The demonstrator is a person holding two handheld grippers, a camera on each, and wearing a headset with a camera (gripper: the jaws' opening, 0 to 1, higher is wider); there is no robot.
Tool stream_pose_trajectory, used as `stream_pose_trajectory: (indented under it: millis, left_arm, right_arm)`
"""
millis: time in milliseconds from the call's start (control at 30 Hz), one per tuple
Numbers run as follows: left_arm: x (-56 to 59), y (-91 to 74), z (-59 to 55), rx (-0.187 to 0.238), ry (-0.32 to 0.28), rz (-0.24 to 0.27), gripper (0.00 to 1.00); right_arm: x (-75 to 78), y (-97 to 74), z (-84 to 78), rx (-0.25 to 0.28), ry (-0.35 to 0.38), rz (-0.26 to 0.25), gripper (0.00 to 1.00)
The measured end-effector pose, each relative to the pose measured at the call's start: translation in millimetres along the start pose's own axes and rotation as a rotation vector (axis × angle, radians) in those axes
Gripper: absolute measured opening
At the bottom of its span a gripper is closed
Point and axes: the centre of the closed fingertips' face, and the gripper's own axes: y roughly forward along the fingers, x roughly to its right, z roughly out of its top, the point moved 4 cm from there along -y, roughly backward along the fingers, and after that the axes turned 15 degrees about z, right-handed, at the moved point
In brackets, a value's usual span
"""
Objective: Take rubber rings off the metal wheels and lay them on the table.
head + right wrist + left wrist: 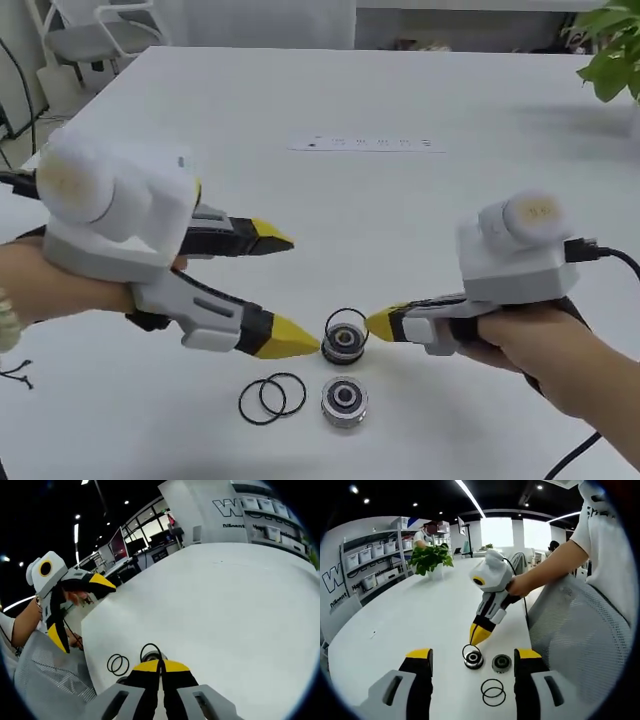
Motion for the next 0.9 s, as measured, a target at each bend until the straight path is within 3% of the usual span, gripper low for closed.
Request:
stream_pose_trajectory:
  millis: [200,333,600,900]
  left_arm:
    - [4.5,-22.3,-5.7,-0.013,0.004,0.013,0.82]
    - [3.5,-38.2,-11.8,-0.027,0.001,0.057,0.89]
    - [1.4,-64.3,-20.1,-0.030,-0.036,0.132,0.94]
    - [1.8,-85.3,-40.9,-0.054,-0.090,0.199,0.95]
  right_arm:
    - [-3.0,-3.8,4.4,0.021,-0.002,-0.002,0.00]
    - [-1.7,-7.7,7.5,0.039,-0.004,0.002,0.00]
    - [-8.5,-11.1,15.8,0.074,-0.007,0.013,0.00]
    - [-17.5,-14.0,24.9,0.108,-0.018,0.027,0.00]
